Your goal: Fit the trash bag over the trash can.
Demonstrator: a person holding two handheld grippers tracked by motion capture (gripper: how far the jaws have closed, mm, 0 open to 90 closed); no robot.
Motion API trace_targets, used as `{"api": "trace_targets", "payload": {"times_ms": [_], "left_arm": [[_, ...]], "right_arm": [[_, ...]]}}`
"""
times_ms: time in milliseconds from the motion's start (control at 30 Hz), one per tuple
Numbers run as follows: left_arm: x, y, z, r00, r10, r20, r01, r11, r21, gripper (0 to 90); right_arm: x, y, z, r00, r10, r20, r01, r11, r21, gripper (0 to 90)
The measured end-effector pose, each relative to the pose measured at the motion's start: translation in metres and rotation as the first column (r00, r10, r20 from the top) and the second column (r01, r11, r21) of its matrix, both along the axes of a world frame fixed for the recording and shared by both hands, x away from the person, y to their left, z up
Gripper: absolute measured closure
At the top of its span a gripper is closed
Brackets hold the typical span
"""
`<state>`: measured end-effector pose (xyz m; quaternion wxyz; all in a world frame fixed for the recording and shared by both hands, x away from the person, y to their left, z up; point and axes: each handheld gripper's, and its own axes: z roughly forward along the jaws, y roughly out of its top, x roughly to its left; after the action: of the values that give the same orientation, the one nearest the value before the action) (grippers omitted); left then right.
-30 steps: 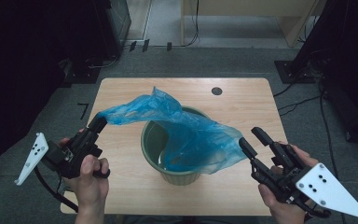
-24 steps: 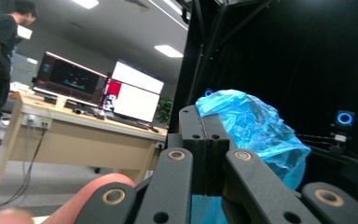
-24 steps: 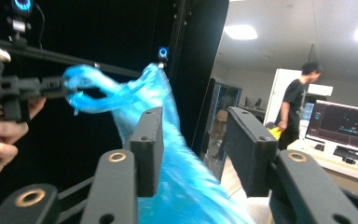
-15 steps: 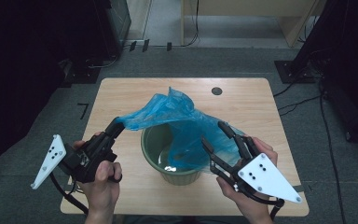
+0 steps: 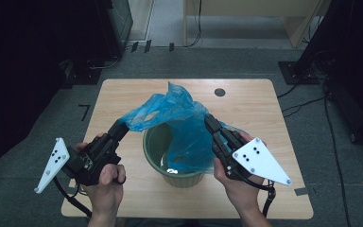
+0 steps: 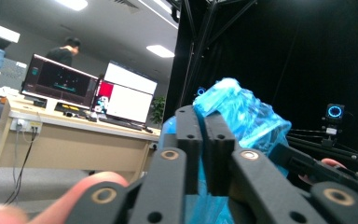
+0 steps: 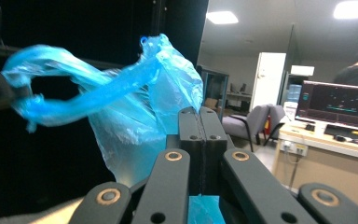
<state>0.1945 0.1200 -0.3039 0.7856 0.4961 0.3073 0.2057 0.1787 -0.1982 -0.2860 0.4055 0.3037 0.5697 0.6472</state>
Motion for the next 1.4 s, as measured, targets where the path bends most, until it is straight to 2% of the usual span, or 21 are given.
{"api": "trace_targets", "payload": {"times_ms": [100, 200, 300, 533, 733, 867, 967, 1033, 1067, 1100, 1167, 1233, 1400], "left_arm": [[0.001, -0.002, 0.0, 1.0, 0.009, 0.003, -0.009, 0.9999, 0.011, 63.0], [0.002, -0.004, -0.002, 0.9996, 0.025, 0.01, -0.025, 0.9995, 0.02, 51.5], [0.001, -0.006, -0.003, 0.9989, 0.039, 0.025, -0.04, 0.9982, 0.044, 44.7], [-0.002, -0.007, -0.003, 0.9957, 0.078, 0.051, -0.081, 0.9945, 0.067, 30.4], [-0.003, -0.01, -0.006, 0.9927, 0.052, 0.109, -0.064, 0.9923, 0.107, 22.1], [-0.002, -0.016, -0.009, 0.9928, 0.036, 0.114, -0.053, 0.9881, 0.144, 18.5], [-0.003, -0.02, -0.01, 0.9919, 0.042, 0.12, -0.061, 0.9862, 0.154, 17.8], [-0.004, -0.021, -0.01, 0.9912, 0.021, 0.131, -0.041, 0.9881, 0.148, 17.1], [-0.005, -0.02, -0.009, 0.9918, 0.025, 0.125, -0.041, 0.9906, 0.13, 16.8], [-0.007, -0.019, -0.007, 0.993, 0.008, 0.118, -0.02, 0.9948, 0.1, 15.9], [-0.011, -0.017, -0.001, 0.9923, -0.024, 0.121, 0.016, 0.9979, 0.063, 15.8], [-0.015, -0.016, 0.002, 0.9903, -0.028, 0.136, 0.019, 0.9978, 0.063, 15.8], [-0.021, -0.019, 0.008, 0.9922, -0.022, 0.123, 0.013, 0.9976, 0.068, 15.8]], "right_arm": [[0.001, 0.004, 0.003, 1.0, 0.002, 0.008, -0.002, 1.0, 0.027, 90.0], [0.001, 0.006, 0.008, 0.9998, -0.006, 0.017, 0.005, 0.998, 0.062, 90.0], [0.002, 0.007, 0.014, 0.9994, -0.014, 0.033, 0.012, 0.997, 0.081, 90.0], [0.004, 0.005, 0.023, 0.9981, -0.038, 0.048, 0.033, 0.994, 0.104, 90.0], [0.005, 0.001, 0.029, 0.9962, -0.073, 0.048, 0.066, 0.989, 0.13, 90.0], [0.005, 0.0, 0.035, 0.9942, -0.09, 0.059, 0.081, 0.987, 0.141, 90.0], [0.004, -0.001, 0.04, 0.9926, -0.097, 0.073, 0.086, 0.985, 0.147, 90.0], [0.004, -0.002, 0.041, 0.9913, -0.108, 0.075, 0.096, 0.984, 0.149, 90.0], [0.004, -0.001, 0.041, 0.9911, -0.111, 0.073, 0.099, 0.984, 0.149, 90.0], [0.005, -0.001, 0.041, 0.9908, -0.115, 0.072, 0.104, 0.984, 0.142, 90.0], [0.005, 0.003, 0.039, 0.99, -0.118, 0.077, 0.109, 0.988, 0.11, 90.0], [0.004, 0.009, 0.035, 0.9907, -0.111, 0.079, 0.105, 0.991, 0.083, 90.0], [0.005, 0.019, 0.027, 0.9934, -0.094, 0.066, 0.091, 0.994, 0.055, 90.0]]}}
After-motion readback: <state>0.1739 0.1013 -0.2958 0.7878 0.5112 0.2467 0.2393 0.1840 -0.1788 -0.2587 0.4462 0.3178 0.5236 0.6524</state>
